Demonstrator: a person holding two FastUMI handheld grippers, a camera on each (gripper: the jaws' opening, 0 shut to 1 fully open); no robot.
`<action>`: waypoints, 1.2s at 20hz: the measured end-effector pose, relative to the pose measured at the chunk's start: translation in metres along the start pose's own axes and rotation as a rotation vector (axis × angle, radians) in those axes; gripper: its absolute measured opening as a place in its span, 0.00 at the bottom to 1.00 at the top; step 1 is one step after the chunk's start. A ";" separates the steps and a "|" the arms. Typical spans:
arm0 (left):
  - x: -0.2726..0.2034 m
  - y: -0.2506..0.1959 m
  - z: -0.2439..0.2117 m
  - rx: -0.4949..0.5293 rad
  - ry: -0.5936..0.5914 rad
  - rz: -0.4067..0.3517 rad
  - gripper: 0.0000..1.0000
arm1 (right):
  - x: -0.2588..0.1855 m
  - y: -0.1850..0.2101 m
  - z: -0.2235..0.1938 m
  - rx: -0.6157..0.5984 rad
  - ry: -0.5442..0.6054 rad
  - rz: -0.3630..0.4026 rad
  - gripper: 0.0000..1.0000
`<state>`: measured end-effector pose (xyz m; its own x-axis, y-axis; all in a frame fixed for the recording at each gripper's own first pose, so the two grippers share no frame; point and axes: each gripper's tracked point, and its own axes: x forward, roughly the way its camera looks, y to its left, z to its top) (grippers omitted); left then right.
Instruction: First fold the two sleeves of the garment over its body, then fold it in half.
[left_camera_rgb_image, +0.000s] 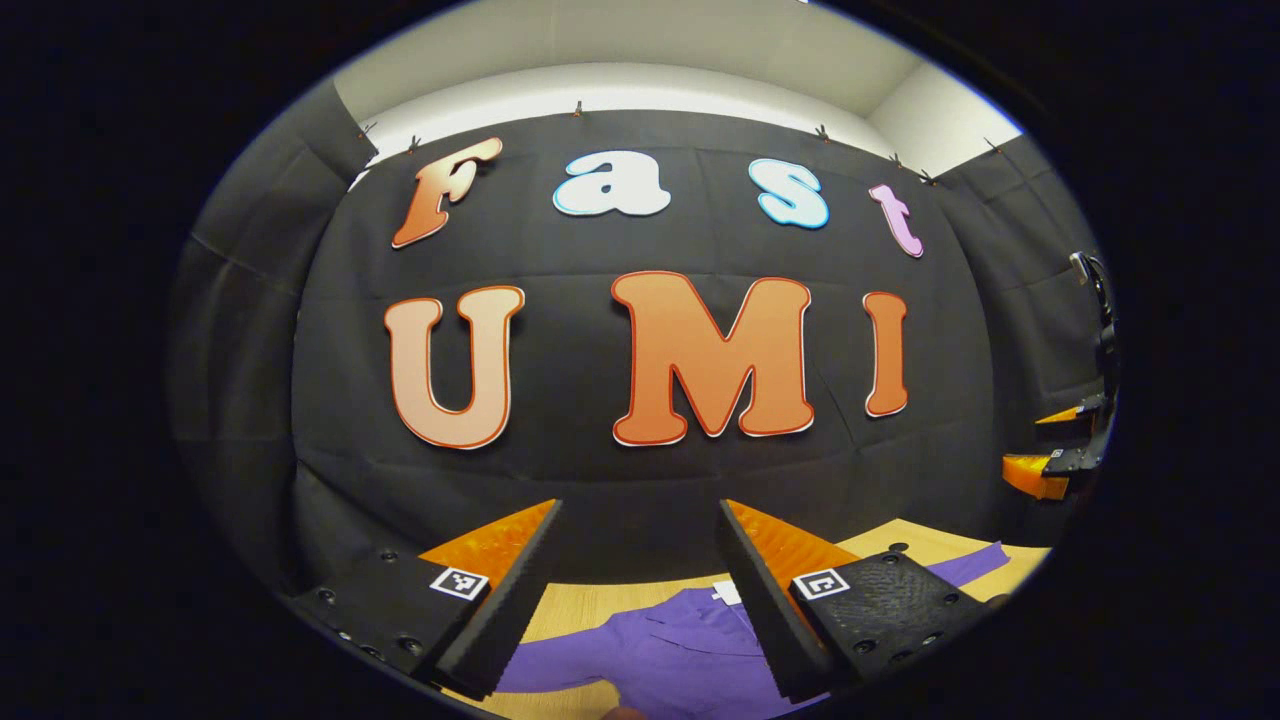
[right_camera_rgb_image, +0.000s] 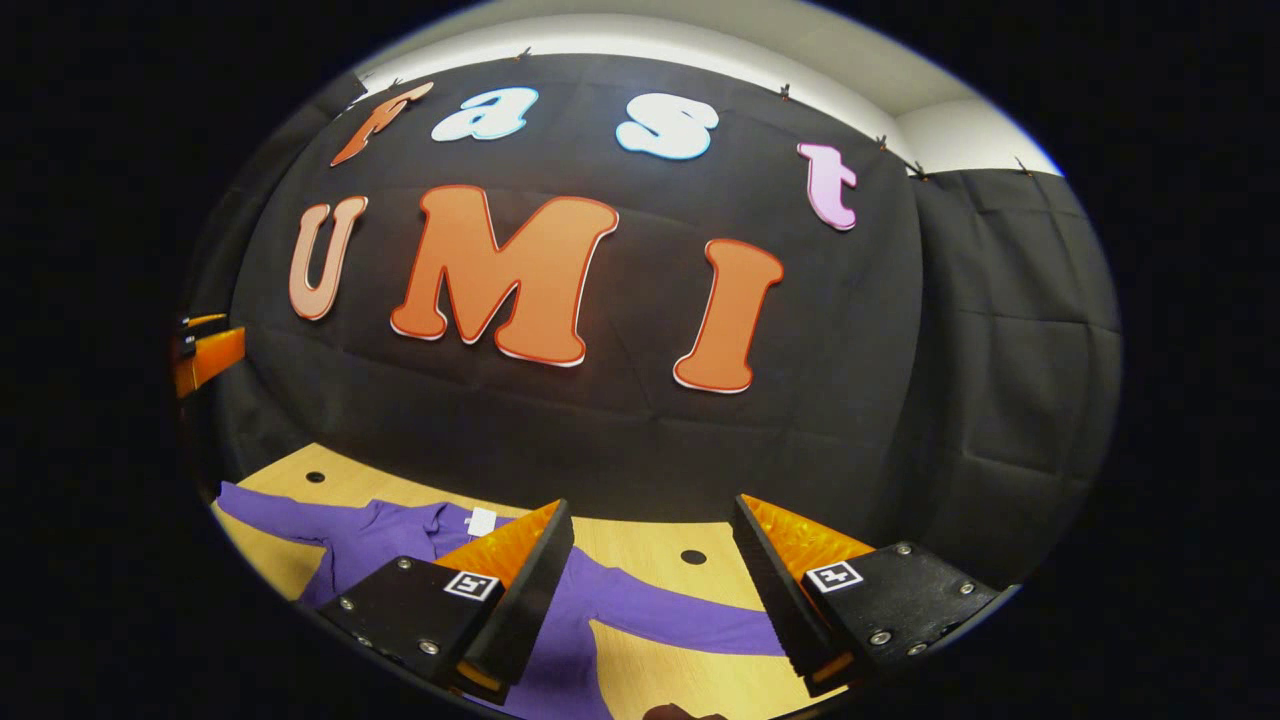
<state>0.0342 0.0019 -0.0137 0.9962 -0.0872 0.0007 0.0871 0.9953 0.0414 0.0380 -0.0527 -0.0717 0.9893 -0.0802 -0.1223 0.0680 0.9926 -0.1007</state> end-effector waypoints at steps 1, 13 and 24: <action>0.001 -0.009 0.000 -0.002 0.005 0.012 0.94 | 0.008 -0.008 -0.009 -0.020 0.013 0.018 0.95; 0.016 -0.100 -0.017 0.071 0.123 0.092 0.95 | 0.100 -0.111 -0.185 -0.131 0.419 0.231 0.97; 0.032 -0.149 -0.027 0.169 0.201 0.024 0.94 | 0.131 -0.162 -0.314 -0.309 0.826 0.495 0.98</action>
<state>0.0533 -0.1481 -0.0464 0.9803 -0.0368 -0.1941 0.0781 0.9746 0.2097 0.1155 -0.2529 -0.3818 0.4898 0.1798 -0.8531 -0.4778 0.8738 -0.0901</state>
